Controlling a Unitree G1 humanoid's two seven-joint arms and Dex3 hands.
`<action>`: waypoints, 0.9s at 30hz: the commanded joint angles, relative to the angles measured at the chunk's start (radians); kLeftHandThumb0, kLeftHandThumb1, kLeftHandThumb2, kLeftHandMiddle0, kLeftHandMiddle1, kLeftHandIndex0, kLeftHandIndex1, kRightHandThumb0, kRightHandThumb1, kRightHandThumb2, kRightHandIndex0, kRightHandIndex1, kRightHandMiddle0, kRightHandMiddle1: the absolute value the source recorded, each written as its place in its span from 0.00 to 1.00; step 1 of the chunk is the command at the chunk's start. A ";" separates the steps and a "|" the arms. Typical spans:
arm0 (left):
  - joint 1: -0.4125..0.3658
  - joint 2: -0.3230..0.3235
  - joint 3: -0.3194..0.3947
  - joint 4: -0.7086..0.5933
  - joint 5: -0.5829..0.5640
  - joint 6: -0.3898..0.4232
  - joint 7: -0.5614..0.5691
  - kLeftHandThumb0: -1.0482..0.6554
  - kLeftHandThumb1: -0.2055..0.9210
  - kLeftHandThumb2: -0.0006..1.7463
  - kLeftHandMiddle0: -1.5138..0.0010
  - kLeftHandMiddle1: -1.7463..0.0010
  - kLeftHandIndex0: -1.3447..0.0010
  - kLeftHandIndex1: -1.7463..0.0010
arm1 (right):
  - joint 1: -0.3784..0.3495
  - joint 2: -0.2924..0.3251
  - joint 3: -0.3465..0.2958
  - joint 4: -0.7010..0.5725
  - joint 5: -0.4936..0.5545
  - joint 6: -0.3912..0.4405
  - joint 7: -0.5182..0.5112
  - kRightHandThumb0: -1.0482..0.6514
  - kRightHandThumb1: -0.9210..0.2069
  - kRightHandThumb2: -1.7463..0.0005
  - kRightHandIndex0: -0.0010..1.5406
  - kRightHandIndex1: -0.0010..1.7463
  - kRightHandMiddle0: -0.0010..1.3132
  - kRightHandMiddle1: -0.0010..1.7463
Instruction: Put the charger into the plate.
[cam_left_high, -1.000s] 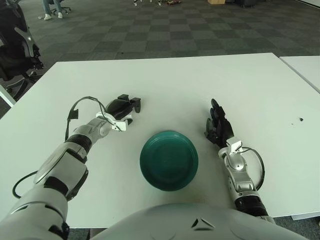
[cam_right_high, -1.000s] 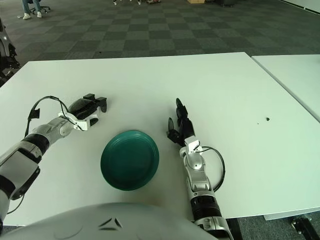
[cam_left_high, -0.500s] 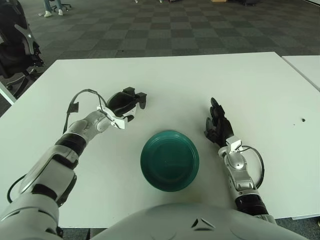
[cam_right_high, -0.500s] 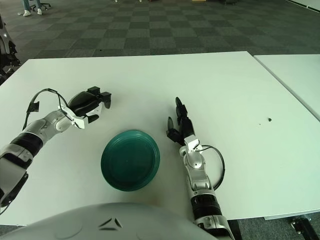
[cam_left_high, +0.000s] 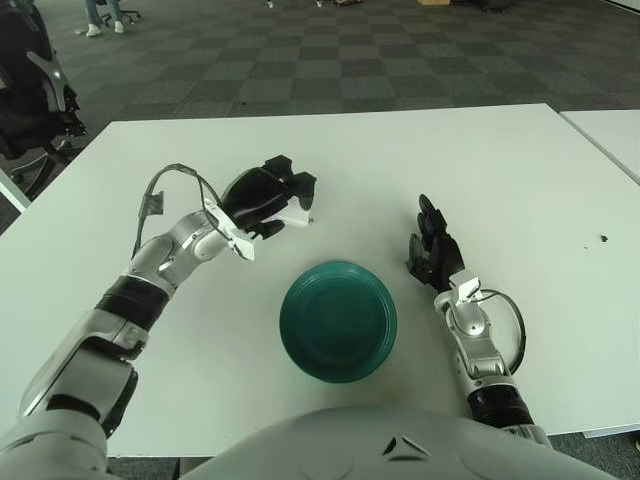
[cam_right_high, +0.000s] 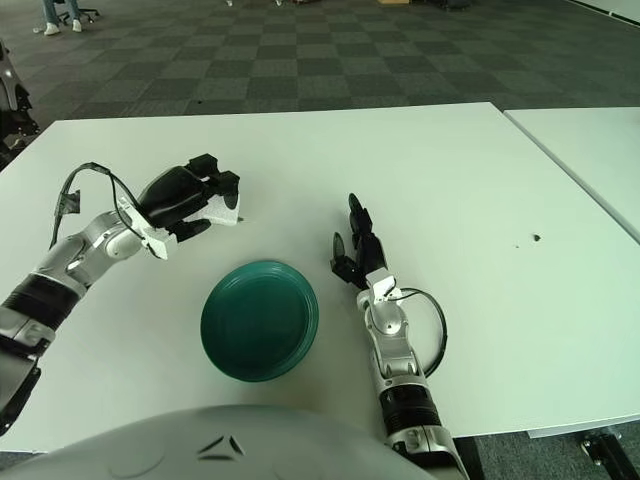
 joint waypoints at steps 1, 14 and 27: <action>0.023 0.020 0.041 -0.075 0.009 0.015 -0.029 0.62 0.29 0.88 0.51 0.02 0.59 0.00 | 0.085 0.003 0.017 0.144 -0.020 0.107 0.005 0.05 0.00 0.51 0.00 0.00 0.00 0.06; 0.091 -0.014 0.062 -0.275 -0.022 0.013 -0.121 0.61 0.20 0.92 0.43 0.08 0.53 0.00 | 0.076 0.010 0.017 0.160 -0.019 0.097 0.003 0.06 0.00 0.50 0.00 0.00 0.00 0.07; 0.170 -0.087 0.035 -0.423 -0.062 0.012 -0.233 0.62 0.19 0.89 0.39 0.17 0.51 0.00 | 0.065 0.014 0.016 0.187 -0.041 0.091 -0.018 0.06 0.00 0.49 0.00 0.00 0.00 0.07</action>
